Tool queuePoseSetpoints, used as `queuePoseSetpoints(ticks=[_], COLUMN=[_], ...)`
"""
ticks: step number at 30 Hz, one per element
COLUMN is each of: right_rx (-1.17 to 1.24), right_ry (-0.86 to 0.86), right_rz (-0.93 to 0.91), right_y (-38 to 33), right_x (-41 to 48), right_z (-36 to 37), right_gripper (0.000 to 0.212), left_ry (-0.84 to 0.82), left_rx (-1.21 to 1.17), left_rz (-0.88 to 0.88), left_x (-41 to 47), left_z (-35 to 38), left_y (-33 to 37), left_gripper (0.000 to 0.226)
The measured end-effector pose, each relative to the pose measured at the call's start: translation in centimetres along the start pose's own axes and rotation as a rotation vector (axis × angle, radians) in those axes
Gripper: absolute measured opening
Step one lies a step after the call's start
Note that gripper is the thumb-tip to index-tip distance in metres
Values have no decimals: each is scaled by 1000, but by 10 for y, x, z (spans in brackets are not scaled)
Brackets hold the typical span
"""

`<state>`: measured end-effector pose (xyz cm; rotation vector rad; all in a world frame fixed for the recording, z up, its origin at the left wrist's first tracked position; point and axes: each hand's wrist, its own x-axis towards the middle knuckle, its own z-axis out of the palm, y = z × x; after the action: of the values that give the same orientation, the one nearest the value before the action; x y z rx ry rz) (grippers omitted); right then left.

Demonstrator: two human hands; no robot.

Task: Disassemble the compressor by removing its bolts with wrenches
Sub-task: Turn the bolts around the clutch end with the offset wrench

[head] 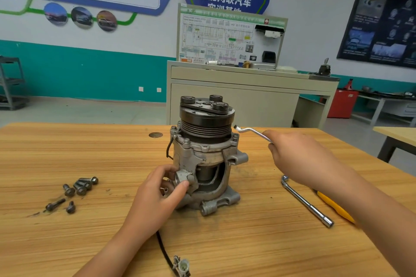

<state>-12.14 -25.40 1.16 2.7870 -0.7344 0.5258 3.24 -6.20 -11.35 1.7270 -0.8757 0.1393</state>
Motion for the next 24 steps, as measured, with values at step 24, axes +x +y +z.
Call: queuePoseSetpoints(ticks=[24], right_rx=[-466], right_ry=[20], right_rz=[-204], right_y=[6], right_x=[56], right_z=[5], right_gripper=[25], left_ry=[-8], left_rx=[-19], left_rz=[-10], left_x=[-1], left_z=[2], left_y=[-1], left_gripper=[21])
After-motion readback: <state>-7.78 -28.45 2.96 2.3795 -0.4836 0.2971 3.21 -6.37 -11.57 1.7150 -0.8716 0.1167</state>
